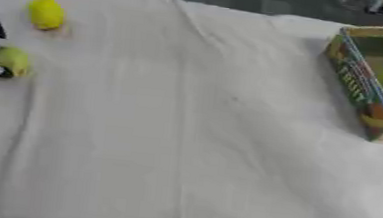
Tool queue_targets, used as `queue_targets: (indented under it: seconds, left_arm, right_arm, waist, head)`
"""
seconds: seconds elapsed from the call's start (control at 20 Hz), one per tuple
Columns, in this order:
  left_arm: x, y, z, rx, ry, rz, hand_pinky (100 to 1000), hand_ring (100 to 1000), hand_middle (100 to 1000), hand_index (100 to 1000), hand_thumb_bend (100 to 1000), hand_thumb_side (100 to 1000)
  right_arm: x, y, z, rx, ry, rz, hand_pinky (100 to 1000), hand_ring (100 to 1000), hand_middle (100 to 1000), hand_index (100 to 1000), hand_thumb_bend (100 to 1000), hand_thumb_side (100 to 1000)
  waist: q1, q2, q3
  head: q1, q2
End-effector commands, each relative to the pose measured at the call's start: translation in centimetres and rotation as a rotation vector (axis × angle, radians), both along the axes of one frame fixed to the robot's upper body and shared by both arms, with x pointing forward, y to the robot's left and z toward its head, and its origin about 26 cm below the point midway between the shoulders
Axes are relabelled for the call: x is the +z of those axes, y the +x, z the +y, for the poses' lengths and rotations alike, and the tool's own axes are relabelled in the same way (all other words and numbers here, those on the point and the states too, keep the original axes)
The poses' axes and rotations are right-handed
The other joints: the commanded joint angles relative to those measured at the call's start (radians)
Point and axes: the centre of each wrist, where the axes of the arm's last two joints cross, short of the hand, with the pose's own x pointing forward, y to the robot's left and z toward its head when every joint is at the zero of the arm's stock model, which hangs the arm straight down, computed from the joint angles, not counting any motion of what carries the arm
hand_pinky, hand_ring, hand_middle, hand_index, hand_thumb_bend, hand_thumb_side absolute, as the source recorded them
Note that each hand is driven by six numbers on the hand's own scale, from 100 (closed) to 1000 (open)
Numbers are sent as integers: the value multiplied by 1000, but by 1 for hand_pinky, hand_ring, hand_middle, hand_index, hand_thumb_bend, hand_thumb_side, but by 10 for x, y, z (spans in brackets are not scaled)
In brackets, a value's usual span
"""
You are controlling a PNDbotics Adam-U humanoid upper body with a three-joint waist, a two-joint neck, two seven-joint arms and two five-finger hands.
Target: Pick up the objects with one hand, pass them to the other hand, and then place them into the box on the other side of the table.
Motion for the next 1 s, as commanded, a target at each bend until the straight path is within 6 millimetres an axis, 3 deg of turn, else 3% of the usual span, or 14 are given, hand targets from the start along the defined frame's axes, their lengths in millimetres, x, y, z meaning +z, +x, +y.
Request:
queue_targets:
  seconds: [0.05,0.2,0.45,0.7,1.0]
  left_arm:
    - [7,-1,6,11,33,0,701,733,731,731,449,182]
    - [7,-1,6,8,58,39,698,728,727,703,268,138]
    - [13,-3,4,-7,69,56,689,717,711,654,130,100]
    - [38,-14,-1,-58,95,-6,681,704,695,622,102,100]
    - [81,-45,-7,-152,56,-149,648,677,672,573,100,100]
  right_arm:
    - [11,-4,-2,-3,-13,-26,831,844,771,782,100,562]
    - [11,-4,-3,-5,-12,-26,831,844,770,782,100,564]
    - [11,-3,-3,-3,-13,-22,832,844,770,782,100,565]
    - [11,-4,-4,-6,-12,-24,831,844,771,782,100,571]
    - [11,-4,-3,0,-12,-22,831,843,771,782,100,578]
  waist:
    - [4,-17,-3]
    - [4,-18,-2]
    - [5,-21,1]
    - [6,-23,3]
    - [10,-26,7]
  head:
    - [1,-11]
    - [3,-9]
    - [2,-7]
    - [-12,-7]
    - [-21,-15]
